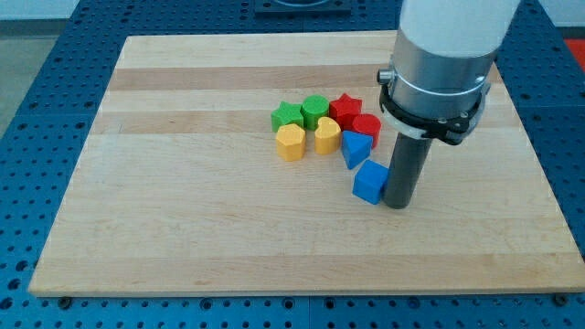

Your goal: Push the blue cube to the yellow heart

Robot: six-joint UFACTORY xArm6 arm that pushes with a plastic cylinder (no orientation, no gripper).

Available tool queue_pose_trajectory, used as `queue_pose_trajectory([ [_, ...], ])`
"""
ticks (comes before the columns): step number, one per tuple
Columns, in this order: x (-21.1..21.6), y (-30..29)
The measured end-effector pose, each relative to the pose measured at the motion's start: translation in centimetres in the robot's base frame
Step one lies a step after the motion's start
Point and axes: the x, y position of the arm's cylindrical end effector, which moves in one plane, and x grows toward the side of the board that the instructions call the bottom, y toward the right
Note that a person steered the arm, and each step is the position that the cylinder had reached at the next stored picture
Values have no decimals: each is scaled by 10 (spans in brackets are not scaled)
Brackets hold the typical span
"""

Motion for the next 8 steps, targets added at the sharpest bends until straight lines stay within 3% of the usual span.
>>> queue_pose_trajectory([
  [8,-10,-69],
])
